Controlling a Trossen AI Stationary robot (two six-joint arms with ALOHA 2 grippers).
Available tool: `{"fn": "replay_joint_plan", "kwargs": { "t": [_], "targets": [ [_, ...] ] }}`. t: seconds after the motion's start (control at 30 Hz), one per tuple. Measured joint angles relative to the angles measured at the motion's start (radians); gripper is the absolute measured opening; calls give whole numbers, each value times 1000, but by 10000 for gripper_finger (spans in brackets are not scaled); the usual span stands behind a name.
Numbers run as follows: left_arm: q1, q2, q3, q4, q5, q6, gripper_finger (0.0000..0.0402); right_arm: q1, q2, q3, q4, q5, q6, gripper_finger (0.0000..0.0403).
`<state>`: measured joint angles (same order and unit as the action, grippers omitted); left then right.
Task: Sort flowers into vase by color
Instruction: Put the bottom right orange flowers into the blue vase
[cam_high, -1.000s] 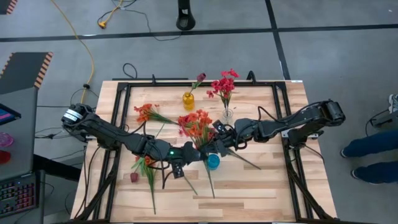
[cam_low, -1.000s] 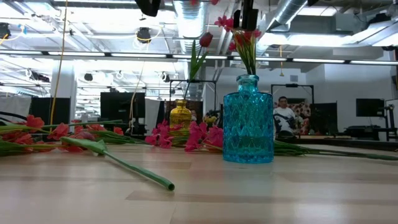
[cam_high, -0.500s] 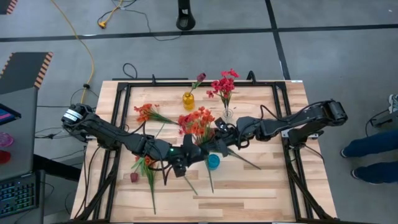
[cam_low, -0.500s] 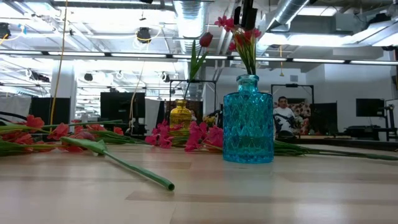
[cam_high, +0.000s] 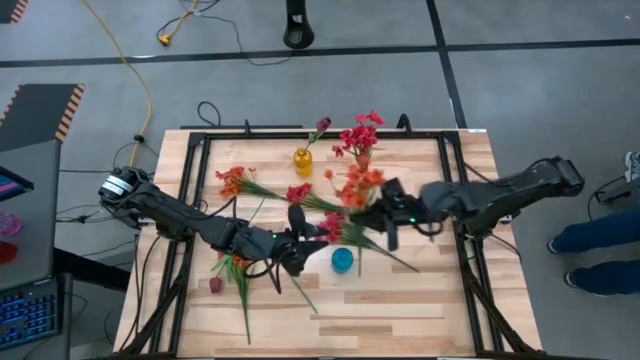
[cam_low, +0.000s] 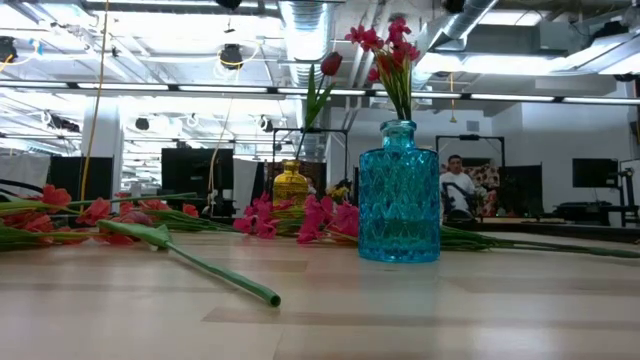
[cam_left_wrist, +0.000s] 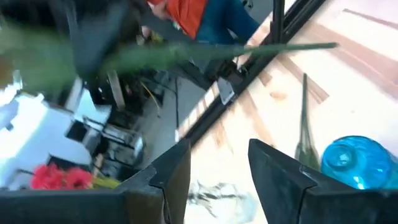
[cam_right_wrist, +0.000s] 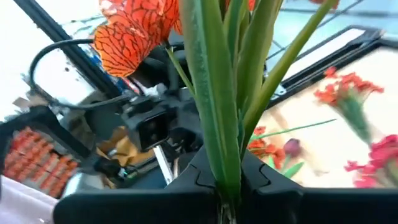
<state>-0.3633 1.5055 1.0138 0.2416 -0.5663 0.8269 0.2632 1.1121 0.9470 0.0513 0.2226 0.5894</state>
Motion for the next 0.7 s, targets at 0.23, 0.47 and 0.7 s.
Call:
{"fn": "replay_joint_plan", "kwargs": {
  "t": [0.23, 0.47, 0.7],
  "targets": [
    [0, 0, 0, -57, 4, -166, 140, 159, -122, -44, -115, 294, -101, 40],
    [1, 0, 0, -79, 5, -254, 139, 253, -118, -216, 122, 408, -144, 40],
    [1, 0, 0, -93, 11, -297, 139, 290, -85, -300, 426, 408, -399, 40]
  ]
}}
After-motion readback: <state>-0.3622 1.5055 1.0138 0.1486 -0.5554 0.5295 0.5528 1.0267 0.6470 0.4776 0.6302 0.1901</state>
